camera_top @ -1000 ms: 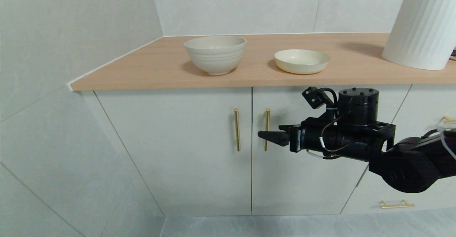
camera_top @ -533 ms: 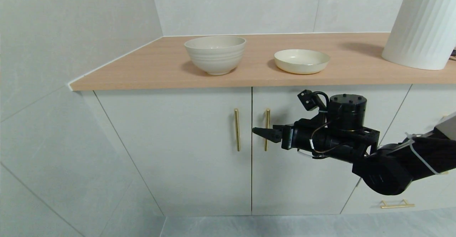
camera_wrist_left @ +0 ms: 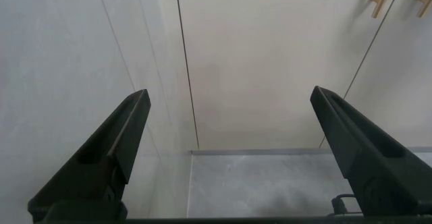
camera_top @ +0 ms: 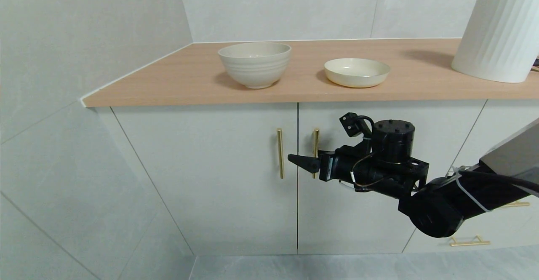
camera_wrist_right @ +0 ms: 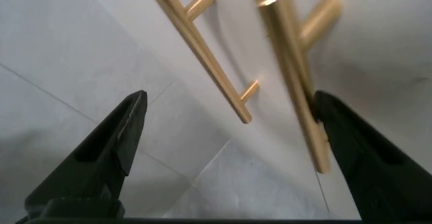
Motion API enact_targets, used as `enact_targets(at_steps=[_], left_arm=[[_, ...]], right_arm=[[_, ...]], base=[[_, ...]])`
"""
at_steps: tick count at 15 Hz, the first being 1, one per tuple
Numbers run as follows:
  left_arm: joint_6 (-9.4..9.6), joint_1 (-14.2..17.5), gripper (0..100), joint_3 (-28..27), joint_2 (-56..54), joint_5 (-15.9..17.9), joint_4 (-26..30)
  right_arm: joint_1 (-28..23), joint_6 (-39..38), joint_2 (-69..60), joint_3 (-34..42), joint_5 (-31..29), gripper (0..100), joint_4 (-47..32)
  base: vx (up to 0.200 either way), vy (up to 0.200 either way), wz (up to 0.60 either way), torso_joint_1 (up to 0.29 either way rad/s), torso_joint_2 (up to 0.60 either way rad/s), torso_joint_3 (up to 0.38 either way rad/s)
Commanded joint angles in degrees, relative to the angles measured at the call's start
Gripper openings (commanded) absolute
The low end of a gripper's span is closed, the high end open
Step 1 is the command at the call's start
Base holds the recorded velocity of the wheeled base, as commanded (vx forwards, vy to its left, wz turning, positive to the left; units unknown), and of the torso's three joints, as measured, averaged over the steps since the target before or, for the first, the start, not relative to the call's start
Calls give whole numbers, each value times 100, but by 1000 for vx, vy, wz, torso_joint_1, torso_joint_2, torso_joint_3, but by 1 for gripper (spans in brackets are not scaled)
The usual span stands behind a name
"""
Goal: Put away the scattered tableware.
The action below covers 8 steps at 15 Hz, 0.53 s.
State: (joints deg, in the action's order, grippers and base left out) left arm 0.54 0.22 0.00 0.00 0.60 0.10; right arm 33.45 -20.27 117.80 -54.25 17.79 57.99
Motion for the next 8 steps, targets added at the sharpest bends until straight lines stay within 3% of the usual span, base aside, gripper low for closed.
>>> enact_targets(at_steps=[1, 6, 8], left_arm=[[-1, 4, 100, 0, 0, 2, -1], [-1, 4, 100, 0, 0, 2, -1], [-1, 4, 100, 0, 0, 2, -1]], right_arm=[[65, -73, 33, 37, 6, 100, 19], [74, -346, -196, 283, 199, 100, 19], [74, -346, -407, 503, 586, 100, 2]], base=[[0, 0, 0, 0, 0, 0], [0, 0, 0, 0, 0, 0], [0, 0, 0, 0, 0, 0]])
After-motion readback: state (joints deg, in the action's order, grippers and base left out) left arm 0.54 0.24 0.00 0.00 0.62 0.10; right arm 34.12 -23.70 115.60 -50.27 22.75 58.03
